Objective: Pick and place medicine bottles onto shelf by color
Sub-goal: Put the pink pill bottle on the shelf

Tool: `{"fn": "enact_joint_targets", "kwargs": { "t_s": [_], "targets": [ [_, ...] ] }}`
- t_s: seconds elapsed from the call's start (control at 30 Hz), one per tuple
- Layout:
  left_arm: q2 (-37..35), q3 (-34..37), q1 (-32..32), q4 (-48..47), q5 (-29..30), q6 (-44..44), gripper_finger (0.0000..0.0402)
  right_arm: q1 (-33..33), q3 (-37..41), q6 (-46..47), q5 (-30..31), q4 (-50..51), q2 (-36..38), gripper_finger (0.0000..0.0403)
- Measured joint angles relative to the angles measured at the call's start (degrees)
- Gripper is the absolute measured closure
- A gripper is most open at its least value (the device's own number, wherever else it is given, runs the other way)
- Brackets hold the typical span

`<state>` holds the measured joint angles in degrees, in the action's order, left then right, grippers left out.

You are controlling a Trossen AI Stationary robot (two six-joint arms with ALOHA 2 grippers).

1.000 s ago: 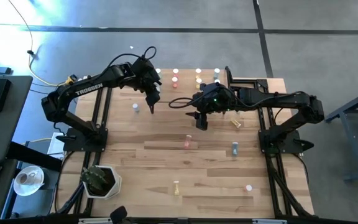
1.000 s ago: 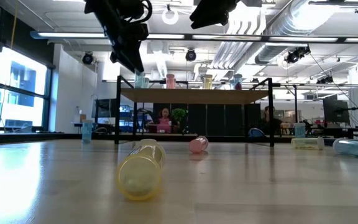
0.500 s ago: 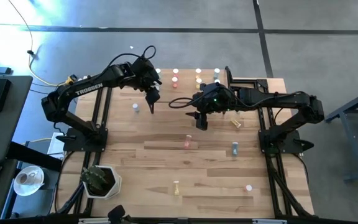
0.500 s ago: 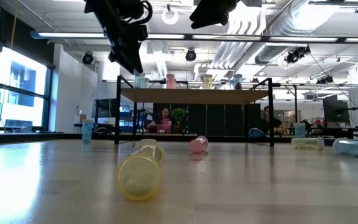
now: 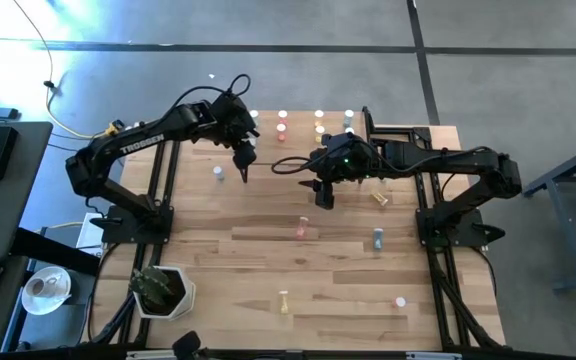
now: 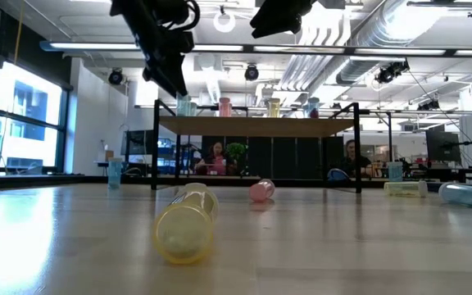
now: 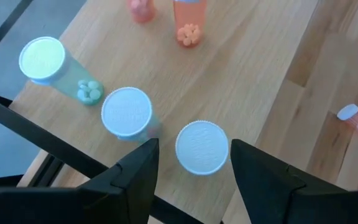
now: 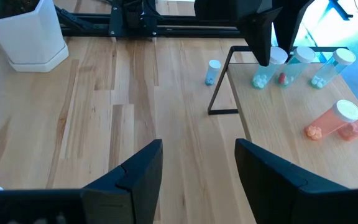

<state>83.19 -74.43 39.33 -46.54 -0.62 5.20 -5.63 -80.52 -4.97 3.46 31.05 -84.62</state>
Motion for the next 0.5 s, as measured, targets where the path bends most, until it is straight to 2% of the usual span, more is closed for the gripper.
{"fn": "enact_joint_targets", "kwargs": {
  "t_s": [0.5],
  "targets": [
    [-5.0, 0.0, -0.1, -0.2, -0.2, -0.5, 0.0213, 0.0, 0.0, 0.0, 0.0, 0.0, 0.0, 0.021]
  ]
}}
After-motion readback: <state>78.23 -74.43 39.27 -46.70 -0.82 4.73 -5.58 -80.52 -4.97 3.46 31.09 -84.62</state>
